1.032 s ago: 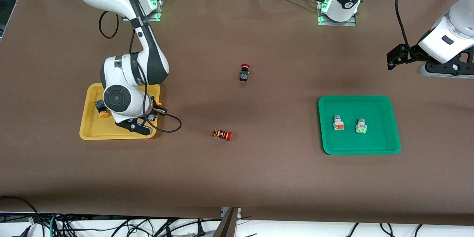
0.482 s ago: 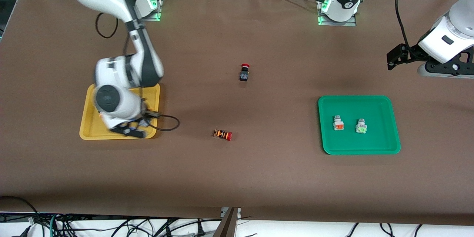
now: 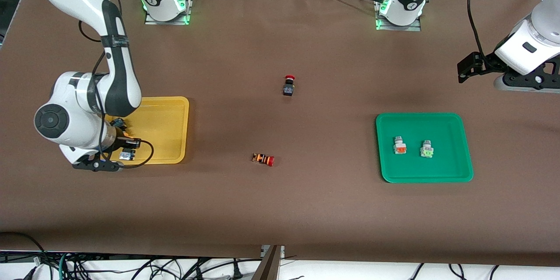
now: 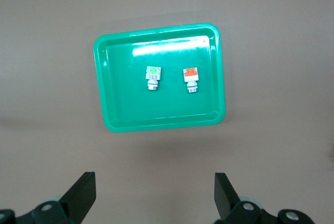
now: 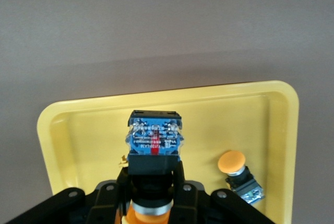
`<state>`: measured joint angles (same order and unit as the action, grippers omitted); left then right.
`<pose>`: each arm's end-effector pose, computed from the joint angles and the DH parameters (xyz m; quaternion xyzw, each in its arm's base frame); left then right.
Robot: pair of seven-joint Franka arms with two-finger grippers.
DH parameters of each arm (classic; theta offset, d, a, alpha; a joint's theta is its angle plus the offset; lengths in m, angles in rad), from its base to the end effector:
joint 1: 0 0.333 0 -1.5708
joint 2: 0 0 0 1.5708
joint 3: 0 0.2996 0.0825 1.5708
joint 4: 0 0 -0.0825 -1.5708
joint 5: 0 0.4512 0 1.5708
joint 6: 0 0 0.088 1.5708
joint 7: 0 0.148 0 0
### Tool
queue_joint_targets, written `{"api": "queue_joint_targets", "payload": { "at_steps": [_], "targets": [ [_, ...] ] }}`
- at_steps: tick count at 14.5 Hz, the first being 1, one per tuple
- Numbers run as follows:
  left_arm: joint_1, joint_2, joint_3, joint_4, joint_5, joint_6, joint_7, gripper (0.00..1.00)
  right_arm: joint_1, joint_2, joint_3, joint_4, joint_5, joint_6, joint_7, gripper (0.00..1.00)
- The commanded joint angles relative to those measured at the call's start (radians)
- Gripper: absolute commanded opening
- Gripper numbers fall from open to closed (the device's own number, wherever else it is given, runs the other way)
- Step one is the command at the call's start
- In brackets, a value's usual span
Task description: Place green and yellow buttons in trays
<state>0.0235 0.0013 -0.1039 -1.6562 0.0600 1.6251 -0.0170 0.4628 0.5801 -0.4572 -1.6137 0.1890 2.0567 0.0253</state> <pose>0.6214 -0.0414 0.5251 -0.9989 0.0338 0.0147 0.0306 0.7209 0.0412 0.2190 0.9980 -0.0292 -0.0359 0.0422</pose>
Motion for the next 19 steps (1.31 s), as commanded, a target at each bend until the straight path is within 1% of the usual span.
{"api": "queue_joint_targets", "payload": {
  "at_steps": [1,2,3,5,8,9,10,11,12,13,14,17,18,19],
  "targets": [
    [-0.003,-0.006,0.004,-0.004,-0.019,-0.008,0.000,1.00,-0.007,-0.017,0.000,-0.049,0.045,0.011,-0.004,0.00],
    [-0.004,-0.006,0.004,-0.004,-0.019,-0.008,0.000,1.00,-0.007,-0.016,0.000,-0.078,0.075,0.017,-0.008,0.00],
    [-0.002,-0.006,0.004,-0.004,-0.019,-0.008,0.000,1.00,-0.007,-0.014,0.000,-0.104,0.084,0.038,-0.011,0.00],
    [-0.002,-0.006,0.003,-0.004,-0.019,-0.008,0.000,1.00,-0.007,-0.017,0.000,-0.167,0.084,0.071,-0.034,0.00],
    [-0.004,-0.006,0.004,-0.004,-0.019,-0.008,0.000,1.00,-0.009,-0.022,0.000,-0.297,0.086,0.166,-0.077,0.00],
    [-0.002,-0.006,0.004,-0.004,-0.019,-0.008,0.000,1.00,-0.007,-0.020,0.000,-0.325,0.086,0.199,-0.077,0.00],
    [-0.002,-0.006,0.004,-0.004,-0.019,-0.008,0.000,1.00,-0.007,-0.014,0.000,-0.331,0.086,0.212,-0.079,0.07],
    [-0.002,-0.006,0.004,-0.004,-0.019,-0.008,0.000,1.00,-0.009,-0.011,0.002,-0.333,0.086,0.212,-0.079,0.29],
    [-0.002,-0.006,0.003,-0.004,-0.019,-0.008,0.000,1.00,-0.007,-0.011,0.000,-0.334,0.086,0.206,-0.082,0.58],
    [-0.003,-0.006,0.003,-0.004,-0.019,-0.008,0.000,1.00,-0.007,-0.011,0.000,-0.333,0.086,0.206,-0.082,0.92],
    [-0.004,-0.006,0.004,-0.004,-0.019,-0.008,0.000,1.00,-0.007,-0.013,0.000,-0.325,0.086,0.206,-0.081,0.99],
    [-0.004,0.000,0.003,0.004,-0.019,-0.008,0.002,1.00,-0.007,-0.034,0.000,-0.264,0.086,0.201,-0.081,0.99],
    [-0.004,0.002,0.003,0.006,-0.019,-0.010,0.002,1.00,-0.007,-0.046,-0.001,-0.220,0.086,0.171,-0.079,0.99],
    [-0.004,0.005,0.003,0.010,-0.019,-0.010,0.003,1.00,-0.009,-0.049,-0.006,-0.150,0.086,0.105,-0.079,0.99]
  ]
}}
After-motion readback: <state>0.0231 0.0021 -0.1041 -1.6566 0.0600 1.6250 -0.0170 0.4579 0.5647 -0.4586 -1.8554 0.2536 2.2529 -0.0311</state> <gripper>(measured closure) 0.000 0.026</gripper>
